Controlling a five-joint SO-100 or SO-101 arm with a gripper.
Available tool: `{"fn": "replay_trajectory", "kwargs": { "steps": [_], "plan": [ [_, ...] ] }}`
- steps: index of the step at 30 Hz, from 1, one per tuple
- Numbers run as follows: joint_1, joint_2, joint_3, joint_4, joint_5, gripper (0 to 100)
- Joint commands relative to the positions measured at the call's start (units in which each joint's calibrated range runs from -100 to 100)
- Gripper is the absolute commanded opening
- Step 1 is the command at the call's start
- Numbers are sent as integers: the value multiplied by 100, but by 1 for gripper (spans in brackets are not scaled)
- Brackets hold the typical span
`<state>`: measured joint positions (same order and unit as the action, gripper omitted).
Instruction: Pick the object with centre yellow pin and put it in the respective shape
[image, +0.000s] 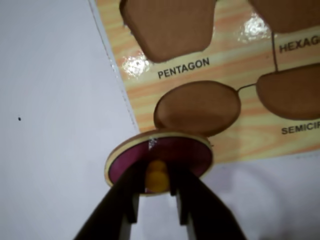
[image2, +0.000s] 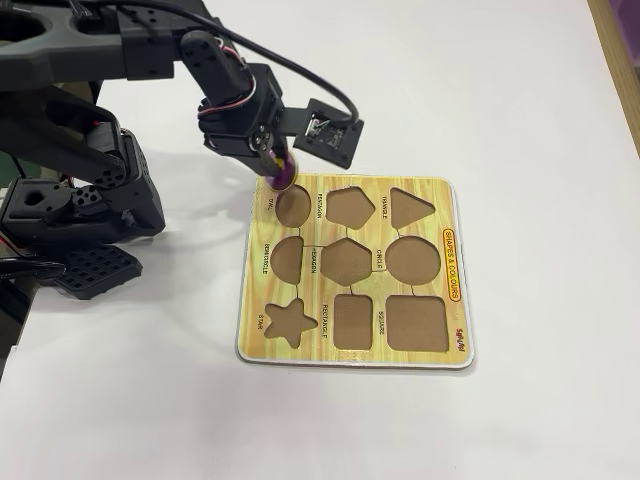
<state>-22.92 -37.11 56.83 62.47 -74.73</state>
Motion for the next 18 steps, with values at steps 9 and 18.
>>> {"fn": "replay_trajectory", "kwargs": {
  "steps": [9, 18],
  "plan": [
    [65, 732, -683, -41, 35, 1],
    [417, 816, -701, 19, 35, 1]
  ]
}}
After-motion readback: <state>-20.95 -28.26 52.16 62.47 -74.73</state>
